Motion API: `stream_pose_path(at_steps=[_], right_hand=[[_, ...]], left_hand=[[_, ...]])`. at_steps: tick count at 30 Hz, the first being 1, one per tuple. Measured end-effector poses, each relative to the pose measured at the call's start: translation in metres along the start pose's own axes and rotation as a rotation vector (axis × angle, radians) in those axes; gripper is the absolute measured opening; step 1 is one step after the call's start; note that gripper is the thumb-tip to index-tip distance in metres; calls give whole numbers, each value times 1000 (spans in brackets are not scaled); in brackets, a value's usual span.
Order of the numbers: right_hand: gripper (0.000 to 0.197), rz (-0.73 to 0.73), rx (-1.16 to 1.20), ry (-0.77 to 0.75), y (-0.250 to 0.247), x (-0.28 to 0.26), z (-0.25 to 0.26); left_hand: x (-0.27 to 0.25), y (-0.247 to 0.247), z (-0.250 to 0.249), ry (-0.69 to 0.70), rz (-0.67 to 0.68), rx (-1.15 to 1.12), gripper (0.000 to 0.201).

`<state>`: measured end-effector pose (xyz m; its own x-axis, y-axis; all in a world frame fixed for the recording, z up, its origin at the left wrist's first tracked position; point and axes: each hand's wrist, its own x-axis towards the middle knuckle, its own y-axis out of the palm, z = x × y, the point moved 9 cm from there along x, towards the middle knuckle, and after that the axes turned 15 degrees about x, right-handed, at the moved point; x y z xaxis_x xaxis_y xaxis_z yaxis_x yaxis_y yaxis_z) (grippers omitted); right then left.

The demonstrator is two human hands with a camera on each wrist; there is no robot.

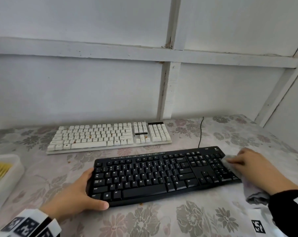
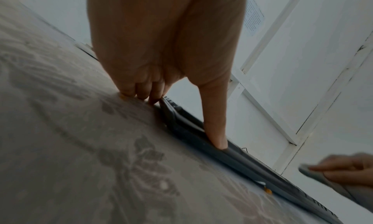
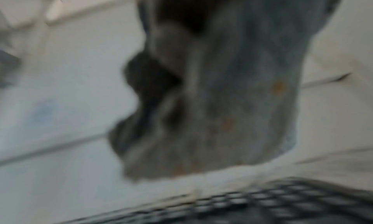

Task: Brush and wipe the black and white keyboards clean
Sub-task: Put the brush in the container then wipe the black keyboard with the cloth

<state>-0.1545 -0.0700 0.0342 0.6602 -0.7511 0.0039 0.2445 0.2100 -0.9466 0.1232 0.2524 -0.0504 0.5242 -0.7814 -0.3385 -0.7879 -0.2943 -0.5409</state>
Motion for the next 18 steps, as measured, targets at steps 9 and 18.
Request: stream_pose_path(at_steps=[9,18], right_hand=[[21,441,244,-726,109,-68,264],[24,456,139,-817,150,-70,305]], left_hand=[[-1,-2,-1,-17,-6,14,125],[3,-5,1,-45,-62,118,96]])
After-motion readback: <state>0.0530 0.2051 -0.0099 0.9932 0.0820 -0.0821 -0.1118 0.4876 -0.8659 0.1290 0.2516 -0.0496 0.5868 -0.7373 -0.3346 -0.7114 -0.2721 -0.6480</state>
